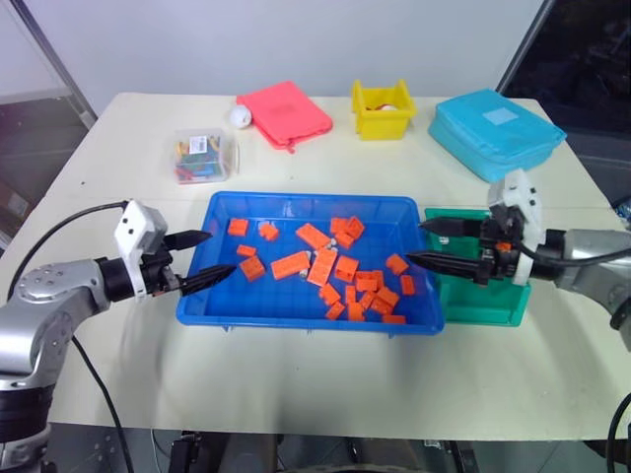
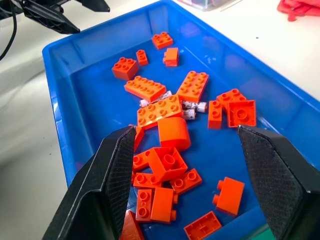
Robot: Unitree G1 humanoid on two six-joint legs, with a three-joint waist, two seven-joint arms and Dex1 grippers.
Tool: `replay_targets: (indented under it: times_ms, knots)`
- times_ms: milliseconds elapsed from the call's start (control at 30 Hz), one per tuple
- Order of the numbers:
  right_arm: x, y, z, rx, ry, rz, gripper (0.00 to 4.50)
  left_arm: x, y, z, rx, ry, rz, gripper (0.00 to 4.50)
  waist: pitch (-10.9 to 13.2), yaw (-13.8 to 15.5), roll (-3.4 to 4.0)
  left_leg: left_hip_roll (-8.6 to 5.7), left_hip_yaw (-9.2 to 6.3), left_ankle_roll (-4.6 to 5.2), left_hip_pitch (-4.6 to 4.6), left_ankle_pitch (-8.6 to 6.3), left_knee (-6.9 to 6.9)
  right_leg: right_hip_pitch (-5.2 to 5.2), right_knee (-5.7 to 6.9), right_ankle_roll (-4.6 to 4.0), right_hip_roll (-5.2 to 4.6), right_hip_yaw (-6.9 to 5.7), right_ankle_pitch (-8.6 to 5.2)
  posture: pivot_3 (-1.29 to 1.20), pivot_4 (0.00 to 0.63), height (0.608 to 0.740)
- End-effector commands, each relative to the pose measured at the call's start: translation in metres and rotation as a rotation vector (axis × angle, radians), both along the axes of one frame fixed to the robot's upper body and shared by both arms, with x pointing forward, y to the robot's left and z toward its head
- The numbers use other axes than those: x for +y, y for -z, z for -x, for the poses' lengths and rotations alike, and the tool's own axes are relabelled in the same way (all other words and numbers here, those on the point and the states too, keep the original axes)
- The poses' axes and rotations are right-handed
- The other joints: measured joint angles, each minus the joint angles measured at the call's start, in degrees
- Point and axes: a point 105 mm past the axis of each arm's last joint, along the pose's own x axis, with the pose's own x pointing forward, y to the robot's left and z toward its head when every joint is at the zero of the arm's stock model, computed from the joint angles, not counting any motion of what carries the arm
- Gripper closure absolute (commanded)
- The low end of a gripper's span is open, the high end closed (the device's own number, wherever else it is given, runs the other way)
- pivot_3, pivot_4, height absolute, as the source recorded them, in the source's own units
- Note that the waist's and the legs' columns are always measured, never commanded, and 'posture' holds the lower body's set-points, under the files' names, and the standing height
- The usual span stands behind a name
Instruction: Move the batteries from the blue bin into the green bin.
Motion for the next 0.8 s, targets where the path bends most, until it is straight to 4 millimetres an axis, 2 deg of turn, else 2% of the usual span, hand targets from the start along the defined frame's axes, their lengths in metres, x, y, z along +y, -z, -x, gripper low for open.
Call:
replay_targets:
  times_ms: [33, 800]
  knots:
    - [0.0053, -0.0106, 0.0008, -0.064, -0.022, 0.004, 1.16, -0.0020, -0.0102, 0.0032, -0.032, 0.024, -0.004, 0.04, 0.0, 0.0, 0.00, 0.00, 0.00, 0.00, 0.00, 0.00, -0.01, 0.00, 0.00, 0.00, 0.00, 0.00, 0.00, 0.00, 0.150, 0.740]
    - [-0.0011, -0.0032, -0.0056, -0.078, -0.003, 0.005, 1.16, -0.0026, -0.0126, 0.0029, -0.041, 0.023, 0.001, 0.04, 0.0, 0.0, 0.00, 0.00, 0.00, 0.00, 0.00, 0.00, 0.00, 0.00, -0.01, 0.00, 0.00, 0.00, 0.00, 0.00, 0.150, 0.740]
